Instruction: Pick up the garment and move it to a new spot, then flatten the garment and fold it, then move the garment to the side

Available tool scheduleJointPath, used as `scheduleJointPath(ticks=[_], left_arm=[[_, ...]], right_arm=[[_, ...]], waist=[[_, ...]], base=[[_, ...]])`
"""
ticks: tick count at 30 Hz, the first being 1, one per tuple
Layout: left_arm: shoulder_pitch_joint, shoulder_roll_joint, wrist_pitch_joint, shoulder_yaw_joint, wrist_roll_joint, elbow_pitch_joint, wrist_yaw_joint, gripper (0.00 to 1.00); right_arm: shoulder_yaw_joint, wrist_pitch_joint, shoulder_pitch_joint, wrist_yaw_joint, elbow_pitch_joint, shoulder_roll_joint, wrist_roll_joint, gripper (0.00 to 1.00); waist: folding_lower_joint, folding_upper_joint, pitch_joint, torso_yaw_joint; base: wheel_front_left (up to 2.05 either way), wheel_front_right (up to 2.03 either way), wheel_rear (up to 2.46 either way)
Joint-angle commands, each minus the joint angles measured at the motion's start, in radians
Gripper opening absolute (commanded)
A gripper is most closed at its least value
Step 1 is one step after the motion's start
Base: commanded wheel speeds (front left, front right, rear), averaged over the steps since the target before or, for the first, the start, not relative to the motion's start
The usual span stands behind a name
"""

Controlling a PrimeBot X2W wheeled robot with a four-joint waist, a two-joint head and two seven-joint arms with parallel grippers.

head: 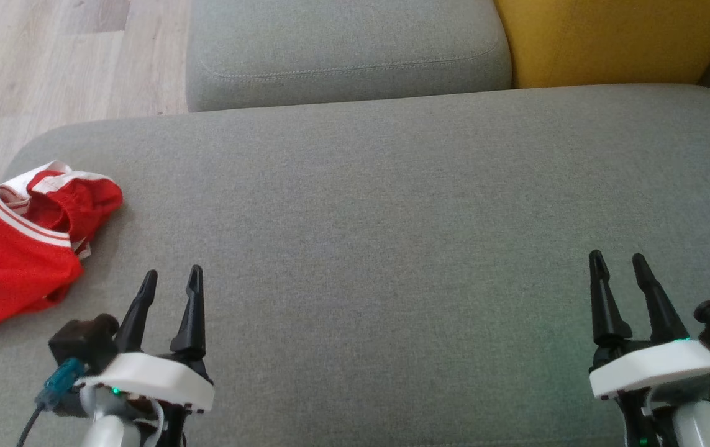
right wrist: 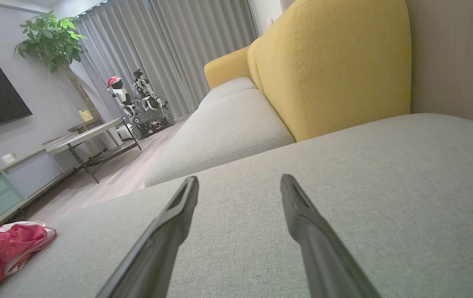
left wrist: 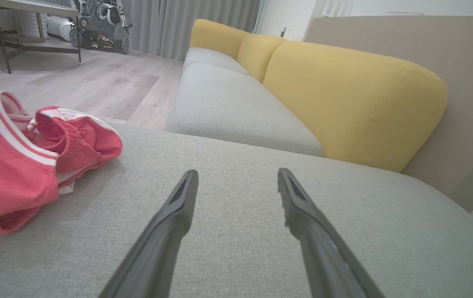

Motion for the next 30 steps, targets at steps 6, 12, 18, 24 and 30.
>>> scheduleJointPath(ticks=[6,12,18,24,30], left_arm=[[-0.024,0.020,-0.029,0.011,0.089,-0.026,0.016,1.00],[-0.020,0.019,-0.044,0.006,0.139,-0.020,0.019,1.00],[-0.020,0.019,-0.061,-0.001,0.200,-0.016,0.021,1.00],[-0.020,0.017,-0.079,-0.002,0.256,-0.009,0.024,1.00],[-0.021,0.010,-0.088,0.006,0.272,-0.001,0.022,1.00]], right_arm=[[0.033,-0.025,-0.025,-0.001,-0.051,-0.010,-0.093,1.00],[0.037,-0.033,-0.022,-0.001,-0.055,-0.010,-0.147,1.00],[0.038,-0.043,-0.018,-0.001,-0.060,-0.005,-0.207,1.00],[0.037,-0.054,-0.012,-0.001,-0.063,0.002,-0.255,1.00],[0.032,-0.062,-0.008,-0.001,-0.060,0.010,-0.256,1.00]], waist=[[0.0000,0.0000,-0.001,0.003],[0.0000,0.0000,-0.002,0.003],[0.0000,0.0000,-0.003,0.003],[0.0000,0.0000,-0.006,0.002],[0.0000,0.0000,-0.006,0.001]], base=[[0.00,0.00,0.00],[0.00,0.00,0.00],[0.00,0.00,0.00],[0.00,0.00,0.00],[0.00,0.00,0.00]])
